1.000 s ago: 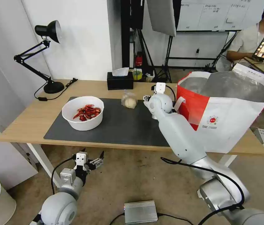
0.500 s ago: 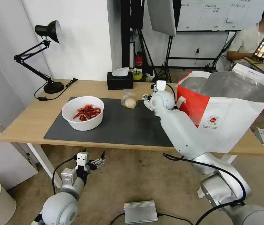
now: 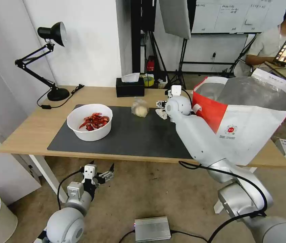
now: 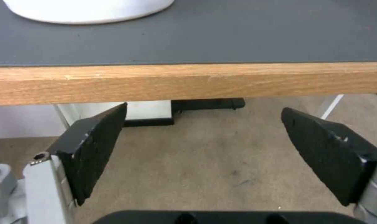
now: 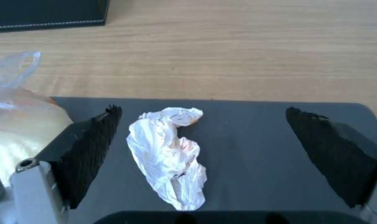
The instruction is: Pick up the trash from the table and place it into the takeout bag.
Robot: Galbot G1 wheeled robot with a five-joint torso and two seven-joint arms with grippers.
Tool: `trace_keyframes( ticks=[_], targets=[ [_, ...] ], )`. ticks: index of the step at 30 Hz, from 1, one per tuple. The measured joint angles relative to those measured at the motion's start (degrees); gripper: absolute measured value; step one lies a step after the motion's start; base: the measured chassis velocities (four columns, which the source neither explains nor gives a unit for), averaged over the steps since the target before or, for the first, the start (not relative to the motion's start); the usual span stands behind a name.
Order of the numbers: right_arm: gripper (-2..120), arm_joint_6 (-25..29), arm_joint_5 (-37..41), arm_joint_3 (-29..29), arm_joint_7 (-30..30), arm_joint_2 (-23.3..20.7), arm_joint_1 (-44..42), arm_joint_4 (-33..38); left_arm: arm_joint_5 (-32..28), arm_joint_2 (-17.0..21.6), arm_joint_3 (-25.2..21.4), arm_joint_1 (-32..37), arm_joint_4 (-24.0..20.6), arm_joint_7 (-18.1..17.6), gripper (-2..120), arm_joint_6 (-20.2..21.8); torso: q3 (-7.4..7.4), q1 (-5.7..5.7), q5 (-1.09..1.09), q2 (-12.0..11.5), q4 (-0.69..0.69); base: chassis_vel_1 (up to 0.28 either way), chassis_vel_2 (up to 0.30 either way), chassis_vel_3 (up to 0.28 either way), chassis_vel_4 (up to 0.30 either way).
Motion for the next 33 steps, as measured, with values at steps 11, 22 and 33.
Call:
trace_keyframes(
  ticks=[11,22,33],
  targets=[
    [100,-0.1,-1.3,-0.2,-3.3,0.2,0.7,-2.1,0.0,-0.1,0.1,0.0,0.2,0.0,100,0.0,0.0,0.0,0.0,0.0,0.0,0.0,0.0,0.0,0.0],
    [100,-0.1,-4.1,-0.4,-8.9,0.0,1.7,-6.0,0.0,-0.2,0.7,-0.3,0.6,0.0,100,0.0,0.0,0.0,0.0,0.0,0.0,0.0,0.0,0.0,0.0],
    [100,-0.1,-5.3,0.0,-12.4,0.2,2.6,-9.2,0.1,-0.2,1.2,-0.5,0.8,0.0,100,-0.1,0.0,0.0,0.0,0.0,0.0,0.0,0.0,0.0,0.0]
  ],
)
